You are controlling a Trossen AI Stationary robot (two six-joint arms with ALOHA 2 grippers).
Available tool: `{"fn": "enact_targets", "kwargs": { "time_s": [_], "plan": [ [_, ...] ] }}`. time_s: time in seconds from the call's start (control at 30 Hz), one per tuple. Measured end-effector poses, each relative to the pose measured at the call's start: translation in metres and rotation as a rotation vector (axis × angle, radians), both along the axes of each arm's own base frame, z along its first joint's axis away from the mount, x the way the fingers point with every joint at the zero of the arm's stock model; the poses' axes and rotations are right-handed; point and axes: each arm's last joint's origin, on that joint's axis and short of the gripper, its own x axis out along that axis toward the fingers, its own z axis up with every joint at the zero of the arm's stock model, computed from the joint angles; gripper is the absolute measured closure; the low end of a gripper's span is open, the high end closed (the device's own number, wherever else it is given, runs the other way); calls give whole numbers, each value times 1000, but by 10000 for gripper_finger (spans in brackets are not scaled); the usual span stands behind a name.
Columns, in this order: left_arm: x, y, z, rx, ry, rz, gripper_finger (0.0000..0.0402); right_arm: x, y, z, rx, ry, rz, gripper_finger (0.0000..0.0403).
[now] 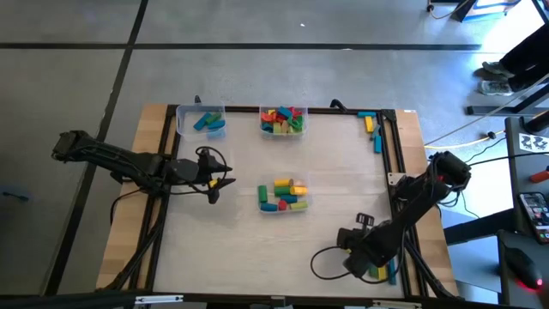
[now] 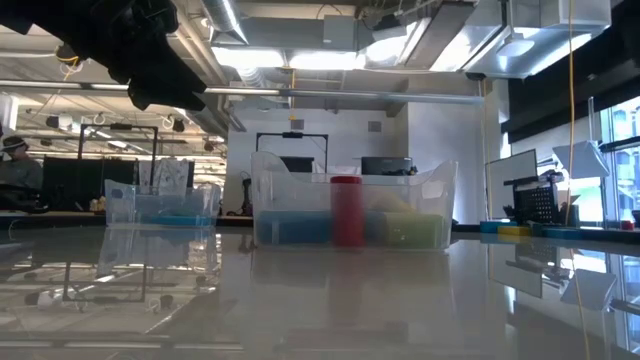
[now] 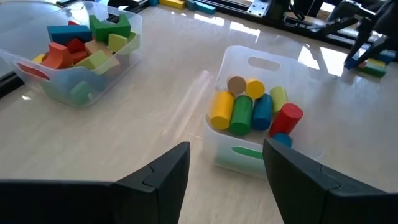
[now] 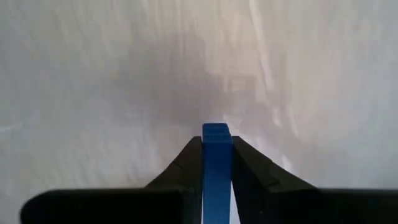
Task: Sort blocks by size
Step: Put the blue rectangular block into the top left transparent bin
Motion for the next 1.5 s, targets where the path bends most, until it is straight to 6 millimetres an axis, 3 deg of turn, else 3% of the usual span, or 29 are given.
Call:
{"fn": "enact_targets", "kwargs": {
  "time_s": [0.33, 0.63, 0.97, 1.3, 1.5],
  "plan": [
    [0, 0, 0, -21, -7, 11, 203, 48, -23, 39, -103, -225, -105, 337],
    [0, 0, 0, 30, 6, -15, 203, 91, -54, 74, -293, -454, -58, 340],
    [1, 0, 15, 101, -95, -55, 203, 137, -106, 89, -394, -607, 11, 339],
    [-21, 4, 41, 147, -227, -70, 203, 173, -158, 110, -399, -834, 27, 338],
    [-30, 6, 48, 162, -277, -73, 203, 185, -192, 115, -400, -962, 12, 338]
  ]
}}
